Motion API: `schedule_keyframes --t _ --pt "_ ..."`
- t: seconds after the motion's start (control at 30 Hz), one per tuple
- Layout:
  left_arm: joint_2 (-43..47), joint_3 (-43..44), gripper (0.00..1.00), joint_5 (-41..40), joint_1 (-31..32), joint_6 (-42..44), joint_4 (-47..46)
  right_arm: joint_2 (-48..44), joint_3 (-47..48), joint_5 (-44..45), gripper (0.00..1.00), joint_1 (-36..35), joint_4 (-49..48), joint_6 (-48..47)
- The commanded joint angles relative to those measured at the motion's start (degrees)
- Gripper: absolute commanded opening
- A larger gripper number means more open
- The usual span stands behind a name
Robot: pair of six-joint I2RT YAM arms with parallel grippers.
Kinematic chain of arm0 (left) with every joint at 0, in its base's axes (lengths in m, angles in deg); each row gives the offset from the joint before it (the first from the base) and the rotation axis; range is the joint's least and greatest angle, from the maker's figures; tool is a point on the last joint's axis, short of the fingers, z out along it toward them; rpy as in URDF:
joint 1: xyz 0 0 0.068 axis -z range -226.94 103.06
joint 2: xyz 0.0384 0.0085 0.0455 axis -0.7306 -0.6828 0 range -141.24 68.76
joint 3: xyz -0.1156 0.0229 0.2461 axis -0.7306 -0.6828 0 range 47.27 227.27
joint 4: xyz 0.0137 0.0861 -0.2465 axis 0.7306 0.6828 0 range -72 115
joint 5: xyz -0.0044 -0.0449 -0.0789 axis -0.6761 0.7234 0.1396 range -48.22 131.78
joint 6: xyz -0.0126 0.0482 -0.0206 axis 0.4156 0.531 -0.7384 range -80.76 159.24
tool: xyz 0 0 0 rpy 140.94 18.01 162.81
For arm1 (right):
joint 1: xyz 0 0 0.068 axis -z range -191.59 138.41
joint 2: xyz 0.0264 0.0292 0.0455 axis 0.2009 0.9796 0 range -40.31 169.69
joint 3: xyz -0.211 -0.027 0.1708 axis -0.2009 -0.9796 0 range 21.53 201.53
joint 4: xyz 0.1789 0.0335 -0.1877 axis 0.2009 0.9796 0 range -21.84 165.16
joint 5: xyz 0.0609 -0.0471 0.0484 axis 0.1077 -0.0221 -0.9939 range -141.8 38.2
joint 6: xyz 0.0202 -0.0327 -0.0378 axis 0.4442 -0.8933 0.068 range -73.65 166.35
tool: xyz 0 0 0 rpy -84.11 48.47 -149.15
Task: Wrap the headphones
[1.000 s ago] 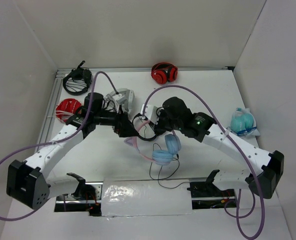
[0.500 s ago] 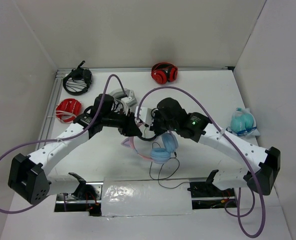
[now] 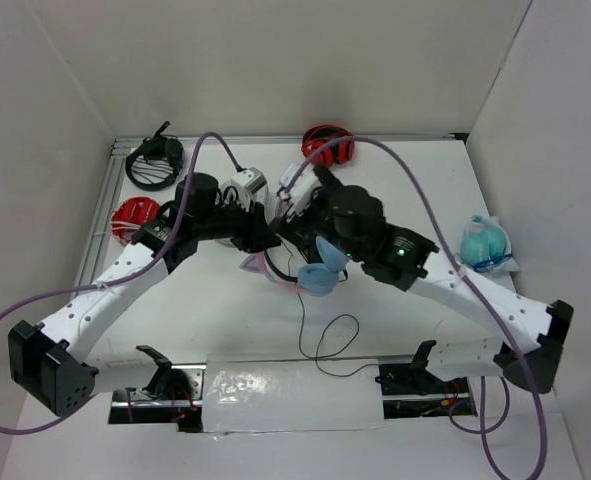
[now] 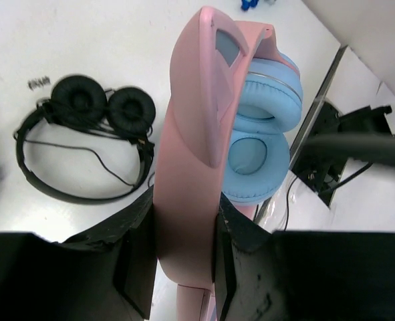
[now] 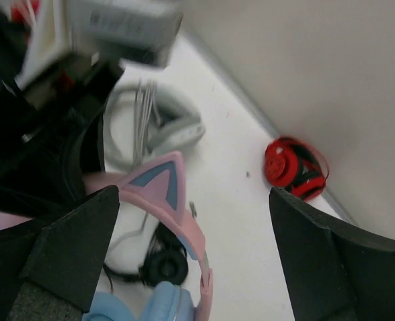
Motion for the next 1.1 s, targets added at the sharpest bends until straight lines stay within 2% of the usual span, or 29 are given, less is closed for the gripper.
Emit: schedule_keyframes --t 0.0,0.07,0.17,0.27,0.37,0.43,0.53,0.7,0.77,0.9,1.03,1.07 --pt "-0.38 5.41 0.00 0.54 0.28 0.25 -2.82 -9.62 0.51 3.17 1.00 0.67 -15.61 8.06" --pt "-0.20 6.55 0.00 0.81 0.28 0.26 -3.34 -14.00 0.60 2.56 1.00 2.60 -15.27 14.36" --pt "1.73 6.82 0.00 1.60 -0.16 0.52 -7.37 -19.37 -0.01 -4.46 1.00 7.61 -13.95 18.87" --pt "1.39 11.73 0.00 0.21 -0.77 0.44 -5.04 -23.42 -0.89 -6.07 1.00 10.34 -12.19 22.02" --pt "-0.11 19.18 0.00 -8.92 -1.39 -1.84 -0.46 -26.58 -2.29 2.09 1.00 12.28 -9.30 24.77" --pt "-1.60 23.85 0.00 -14.97 -2.62 -3.43 2.70 -28.95 -6.58 6.58 1.00 14.46 -9.55 30.19" --pt "-2.40 26.85 0.00 -22.11 -3.85 -7.64 4.47 -29.85 -11.95 4.94 1.00 17.37 -6.41 33.28" --pt "-0.99 28.97 0.00 -23.27 -6.75 -12.03 4.56 -28.27 -22.57 6.51 1.00 19.49 -3.05 40.41" --pt "0.58 28.62 0.00 -23.11 -7.63 -13.36 2.81 -27.65 -26.80 4.59 1.00 19.75 -5.84 43.40" --pt "2.08 30.11 0.00 -18.36 -8.42 -13.80 2.54 -23.71 -36.38 -3.93 1.00 19.67 -12.08 41.83" --pt "4.10 31.25 0.00 -16.42 -8.51 -15.29 1.49 -19.31 -39.91 -6.05 1.00 17.65 -15.86 39.63" --pt "4.45 31.61 0.00 -15.64 -8.51 -15.47 1.31 -17.91 -41.57 -6.14 1.00 17.21 -19.27 38.41"
